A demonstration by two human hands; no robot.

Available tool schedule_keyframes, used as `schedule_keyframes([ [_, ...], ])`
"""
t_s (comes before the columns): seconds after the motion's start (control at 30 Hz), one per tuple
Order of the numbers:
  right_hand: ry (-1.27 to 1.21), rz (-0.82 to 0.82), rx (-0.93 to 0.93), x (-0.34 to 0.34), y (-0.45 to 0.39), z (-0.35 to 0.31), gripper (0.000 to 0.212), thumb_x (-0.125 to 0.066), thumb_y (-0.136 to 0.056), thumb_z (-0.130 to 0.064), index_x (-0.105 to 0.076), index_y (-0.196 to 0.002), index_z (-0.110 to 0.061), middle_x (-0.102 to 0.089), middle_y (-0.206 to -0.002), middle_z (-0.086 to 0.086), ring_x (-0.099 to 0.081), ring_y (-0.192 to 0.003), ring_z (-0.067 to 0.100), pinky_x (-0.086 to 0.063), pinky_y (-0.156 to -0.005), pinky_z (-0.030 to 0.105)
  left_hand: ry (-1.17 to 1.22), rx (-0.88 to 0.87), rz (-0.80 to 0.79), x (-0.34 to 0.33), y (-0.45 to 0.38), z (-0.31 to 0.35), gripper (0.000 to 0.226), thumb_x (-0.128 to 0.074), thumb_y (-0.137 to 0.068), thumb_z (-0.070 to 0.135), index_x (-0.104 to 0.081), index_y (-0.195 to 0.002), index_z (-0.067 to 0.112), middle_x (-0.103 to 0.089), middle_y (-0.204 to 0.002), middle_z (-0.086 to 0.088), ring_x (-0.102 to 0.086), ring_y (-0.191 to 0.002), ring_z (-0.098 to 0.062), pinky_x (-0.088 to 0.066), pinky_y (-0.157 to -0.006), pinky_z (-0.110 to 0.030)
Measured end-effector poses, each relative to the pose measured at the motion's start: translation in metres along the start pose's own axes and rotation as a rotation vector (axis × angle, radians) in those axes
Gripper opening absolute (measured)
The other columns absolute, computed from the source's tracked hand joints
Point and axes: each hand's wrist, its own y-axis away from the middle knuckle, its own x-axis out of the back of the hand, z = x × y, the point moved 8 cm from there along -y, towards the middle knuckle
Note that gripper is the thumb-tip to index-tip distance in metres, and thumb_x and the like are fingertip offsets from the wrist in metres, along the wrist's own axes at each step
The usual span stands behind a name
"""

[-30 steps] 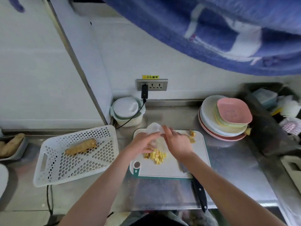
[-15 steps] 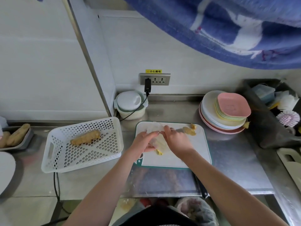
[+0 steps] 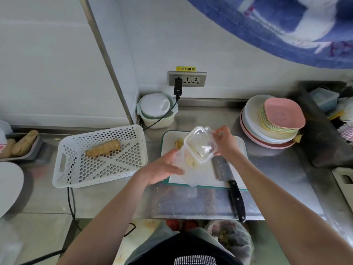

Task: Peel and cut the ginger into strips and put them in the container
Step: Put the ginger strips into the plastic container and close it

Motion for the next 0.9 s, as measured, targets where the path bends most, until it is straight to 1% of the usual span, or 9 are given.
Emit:
schedule_keyframes([
  [0.07,0.032,0.025,0.039,-0.005,0.0,-0.007,0.026,-0.057,-0.094,-0.034,-0.044,-0.088,-0.013,-0.051,-0.07,0.0,-0.049,-0.061,0.017,-0.043,-0.051,0.022,-0.194,0.027,-0.016,0.006,0.005,-0.013,0.08,-0.072,-0.068,-0.012,-0.045,-0.132,0.028,-0.057,-0.127,0.004,-0.055,-0.117,-0.014,-0.046,-0.098,-0.033],
  [0.17,0.072,-0.031,0.121,-0.033,0.003,-0.028,0.03,-0.057,-0.094,-0.037,-0.046,-0.077,-0.015,-0.051,-0.064,-0.001,-0.046,-0.057,0.017,-0.035,-0.053,0.03,-0.485,0.041,0.136,0.023,0.012,-0.03,0.083,-0.073,-0.069,-0.009,-0.039,-0.129,0.036,-0.048,-0.128,0.006,-0.054,-0.11,-0.006,-0.054,-0.084,-0.027],
  [0.27,0.081,-0.023,0.148,-0.054,0.003,-0.044,0.032,-0.057,-0.093,-0.04,-0.049,-0.079,-0.012,-0.053,-0.065,0.0,-0.047,-0.061,0.016,-0.033,-0.053,0.031,-0.628,-0.035,0.242,0.036,0.016,-0.041,0.087,-0.08,-0.065,0.0,-0.035,-0.13,0.036,-0.045,-0.13,0.007,-0.052,-0.116,-0.008,-0.053,-0.091,-0.035],
  [0.33,0.062,-0.034,0.084,-0.064,-0.001,-0.041,0.034,-0.058,-0.091,-0.044,-0.049,-0.085,-0.011,-0.055,-0.071,-0.001,-0.05,-0.066,0.017,-0.035,-0.054,0.031,-0.62,-0.059,0.276,0.043,0.019,-0.051,0.09,-0.083,-0.063,0.005,-0.034,-0.133,0.033,-0.043,-0.133,0.007,-0.047,-0.123,-0.012,-0.051,-0.095,-0.035],
  [0.47,0.079,-0.253,-0.006,-0.104,0.003,-0.025,0.031,-0.06,-0.09,-0.04,-0.048,-0.102,-0.014,-0.061,-0.093,0.005,-0.059,-0.08,0.025,-0.042,-0.063,0.03,-0.48,-0.075,0.431,0.069,0.038,-0.064,0.092,-0.082,-0.063,-0.002,-0.032,-0.133,0.032,-0.042,-0.134,0.003,-0.051,-0.117,-0.013,-0.053,-0.082,-0.019],
  [0.57,0.063,-0.339,0.03,-0.135,0.016,-0.023,0.028,-0.056,-0.094,-0.025,-0.046,-0.119,-0.018,-0.062,-0.1,0.008,-0.058,-0.074,0.026,-0.046,-0.055,0.028,-0.552,-0.108,0.524,0.091,0.056,-0.07,0.097,-0.087,-0.058,0.013,-0.033,-0.132,0.043,-0.045,-0.133,0.005,-0.049,-0.12,-0.013,-0.05,-0.095,-0.033],
  [0.67,0.024,-0.412,0.075,-0.163,0.027,-0.036,0.018,-0.045,-0.098,-0.025,-0.045,-0.117,-0.022,-0.063,-0.101,0.011,-0.057,-0.07,0.023,-0.05,-0.056,0.032,-0.586,-0.122,0.592,0.112,0.074,-0.081,0.098,-0.087,-0.051,0.026,-0.035,-0.132,0.038,-0.049,-0.128,0.003,-0.051,-0.12,-0.016,-0.051,-0.093,-0.045],
  [0.8,0.047,-0.497,0.055,-0.198,0.043,-0.057,0.025,-0.035,-0.101,-0.033,-0.042,-0.122,-0.021,-0.058,-0.097,0.013,-0.059,-0.076,0.028,-0.047,-0.05,0.032,-0.539,-0.133,0.712,0.135,0.094,-0.092,0.102,-0.088,-0.047,0.026,-0.035,-0.133,0.032,-0.047,-0.128,-0.003,-0.051,-0.119,-0.019,-0.051,-0.093,-0.046],
  [0.9,0.092,-0.38,0.107,-0.203,0.041,-0.071,0.023,-0.035,-0.102,-0.029,-0.045,-0.117,-0.014,-0.058,-0.089,0.011,-0.059,-0.079,0.031,-0.05,-0.066,0.039,-0.588,-0.18,0.803,0.138,0.101,-0.081,0.09,-0.084,-0.048,0.023,-0.044,-0.128,0.021,-0.056,-0.115,-0.002,-0.057,-0.108,-0.018,-0.054,-0.085,-0.043],
])
